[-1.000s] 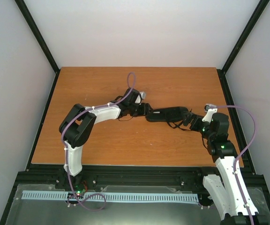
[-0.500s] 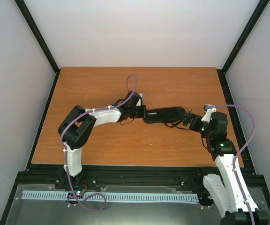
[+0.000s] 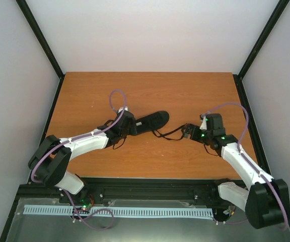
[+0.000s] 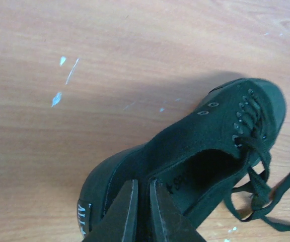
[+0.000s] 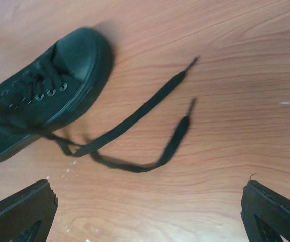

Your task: Tie the shoes

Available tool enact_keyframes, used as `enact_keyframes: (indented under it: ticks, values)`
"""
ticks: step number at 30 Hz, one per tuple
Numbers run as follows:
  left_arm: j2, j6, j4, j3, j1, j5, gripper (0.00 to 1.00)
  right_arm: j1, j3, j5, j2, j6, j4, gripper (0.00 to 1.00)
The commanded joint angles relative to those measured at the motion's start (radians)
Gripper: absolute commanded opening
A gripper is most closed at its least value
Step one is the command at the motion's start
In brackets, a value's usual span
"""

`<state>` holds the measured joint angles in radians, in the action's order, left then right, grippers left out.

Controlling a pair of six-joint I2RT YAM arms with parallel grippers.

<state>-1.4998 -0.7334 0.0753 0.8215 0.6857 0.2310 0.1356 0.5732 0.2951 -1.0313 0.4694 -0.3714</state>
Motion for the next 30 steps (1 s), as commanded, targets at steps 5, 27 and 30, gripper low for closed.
enact_keyframes:
  ticks: [5, 27, 30]
  values:
    - [0.076, -0.079, -0.014, -0.062, 0.006, 0.033, 0.01, 0.26, 0.088, -0.222, -0.171, 0.109, -0.007, 1.0]
    - [0.219, -0.198, 0.04, -0.15, 0.072, -0.232, 0.07, 0.37, 0.208, -0.26, -0.499, 0.17, 0.158, 1.0]
    - [0.2, -0.203, 0.045, -0.132, 0.116, -0.247, 0.11, 0.371, 0.234, -0.277, -0.501, 0.153, 0.132, 1.0]
